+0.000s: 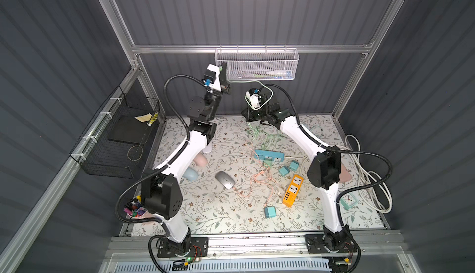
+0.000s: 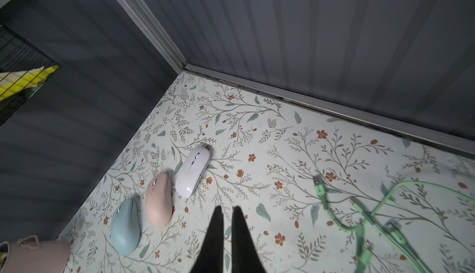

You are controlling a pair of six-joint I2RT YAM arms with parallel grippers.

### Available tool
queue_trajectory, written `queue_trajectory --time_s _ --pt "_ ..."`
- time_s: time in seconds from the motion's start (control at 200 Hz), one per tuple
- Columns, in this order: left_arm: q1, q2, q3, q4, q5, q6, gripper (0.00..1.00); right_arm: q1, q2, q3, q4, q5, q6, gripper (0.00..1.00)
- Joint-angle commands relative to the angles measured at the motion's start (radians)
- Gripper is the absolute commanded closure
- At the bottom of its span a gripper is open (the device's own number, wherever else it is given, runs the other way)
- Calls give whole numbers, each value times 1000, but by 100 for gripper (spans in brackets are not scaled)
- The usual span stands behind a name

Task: Unplug the wireless mouse
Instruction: Place the power cord at the center of the board.

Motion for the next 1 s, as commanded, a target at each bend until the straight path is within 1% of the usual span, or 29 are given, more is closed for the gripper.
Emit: queue_trajectory --time_s 0.0,0.025,0.05,0.105,0.145,0.175,0.24,0.33,0.42,0.49,0.54,0.596,0.651,0.681,0.716,0.796,0.896,0.941,0.996 --pt "20 50 -41 -63 -166 11 100 -12 61 110 45 -219 126 100" --pt "27 57 -53 -77 -173 -10 100 -19 66 130 37 -278 135 100" --pt "35 60 -67 -83 -171 -32 100 -22 65 144 22 -310 129 100" --pt "45 50 -107 -68 -156 -70 100 -19 29 131 -86 -287 71 100" --pt "48 45 -131 -54 -143 -74 100 -17 -14 79 -118 -256 33 100" --pt "48 44 -135 -63 -138 -72 100 -17 -48 34 -125 -262 13 100" --pt "49 57 -128 -113 -141 -72 100 -18 -122 -55 -140 -320 -25 99" --pt "53 87 -127 -171 -164 -70 100 -16 -224 -171 -187 -432 -76 98" --pt "64 136 -135 -172 -186 -73 100 -17 -353 -330 -175 -465 -85 98" --pt "87 195 -134 -194 -213 -128 100 -18 -438 -410 -180 -476 -87 96" --pt "109 237 -119 -218 -219 -189 100 -19 -471 -420 -228 -496 -104 94" --pt "134 269 -112 -231 -212 -257 100 -17 -492 -414 -312 -546 -138 93" --pt "148 279 -128 -213 -184 -296 100 -19 -520 -424 -366 -569 -157 92" --pt "152 275 -134 -188 -171 -306 100 -17 -543 -442 -363 -556 -148 92" --pt "152 267 -184 -160 -161 -312 100 -19 -574 -464 -346 -548 -133 91" --pt "152 240 -222 -116 -125 -344 100 -20 -627 -469 -302 -609 -96 90" --pt "152 188 -315 19 -21 -381 100 -21 -665 -411 -305 -713 -77 88" --pt "152 166 -347 61 25 -403 100 -21 -675 -381 -337 -748 -90 88" --pt "152 139 -372 78 75 -427 100 -20 -682 -349 -418 -776 -131 83"
